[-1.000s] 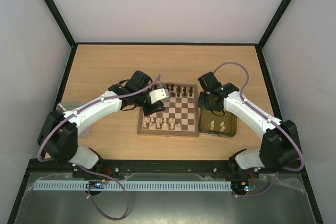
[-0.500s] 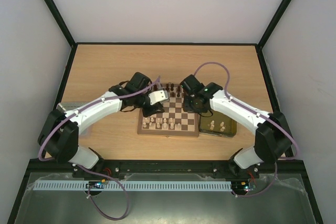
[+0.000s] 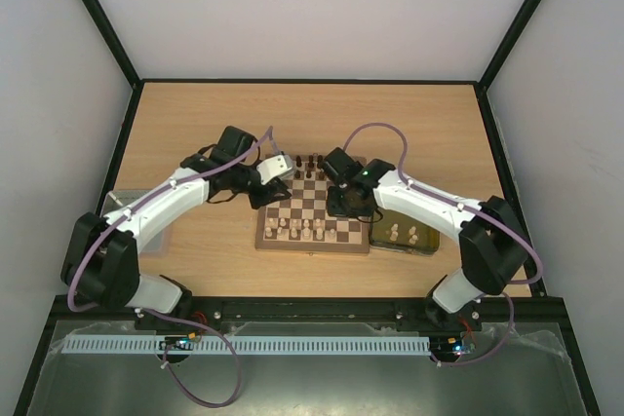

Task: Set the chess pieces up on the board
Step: Place the chess piece on the chessboard, then pick up the chess piece from the storage box, then place the chess piece on the chessboard.

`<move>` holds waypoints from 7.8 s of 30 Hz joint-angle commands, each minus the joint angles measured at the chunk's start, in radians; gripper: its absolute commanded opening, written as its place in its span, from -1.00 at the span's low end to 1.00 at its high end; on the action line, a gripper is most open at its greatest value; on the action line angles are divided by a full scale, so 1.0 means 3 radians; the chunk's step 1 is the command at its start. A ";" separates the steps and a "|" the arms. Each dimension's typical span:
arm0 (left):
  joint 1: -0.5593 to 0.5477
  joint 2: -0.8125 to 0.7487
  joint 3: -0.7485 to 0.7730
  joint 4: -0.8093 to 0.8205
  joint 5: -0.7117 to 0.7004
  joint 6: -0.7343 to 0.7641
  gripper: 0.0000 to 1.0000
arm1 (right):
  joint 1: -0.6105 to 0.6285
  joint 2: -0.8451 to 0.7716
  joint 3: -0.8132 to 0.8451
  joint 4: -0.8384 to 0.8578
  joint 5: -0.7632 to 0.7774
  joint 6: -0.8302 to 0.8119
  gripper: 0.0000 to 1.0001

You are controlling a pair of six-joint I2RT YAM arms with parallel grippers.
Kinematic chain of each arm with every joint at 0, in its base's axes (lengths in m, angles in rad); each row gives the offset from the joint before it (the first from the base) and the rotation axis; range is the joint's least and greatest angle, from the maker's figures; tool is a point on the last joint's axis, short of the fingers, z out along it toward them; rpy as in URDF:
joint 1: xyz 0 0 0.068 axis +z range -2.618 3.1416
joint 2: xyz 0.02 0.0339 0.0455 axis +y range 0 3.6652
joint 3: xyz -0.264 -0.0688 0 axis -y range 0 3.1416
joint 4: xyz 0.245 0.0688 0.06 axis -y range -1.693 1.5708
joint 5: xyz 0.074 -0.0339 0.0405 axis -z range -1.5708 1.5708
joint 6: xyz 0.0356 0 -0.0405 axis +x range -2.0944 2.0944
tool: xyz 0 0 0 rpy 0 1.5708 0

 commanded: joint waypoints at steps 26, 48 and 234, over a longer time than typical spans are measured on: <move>0.0116 -0.0112 -0.0065 -0.0189 0.0363 0.0200 -0.45 | 0.0138 0.0446 0.0197 -0.0111 -0.0053 -0.0083 -0.95; 0.0116 -0.0142 -0.0054 -0.0197 0.0350 0.0200 -0.45 | 0.0227 0.0505 0.0202 -0.0161 -0.0092 -0.0087 -0.96; -0.0278 0.0140 -0.0095 0.0300 0.0322 -0.0139 -0.16 | 0.0119 0.0243 -0.0031 0.0013 0.0026 0.0013 -0.63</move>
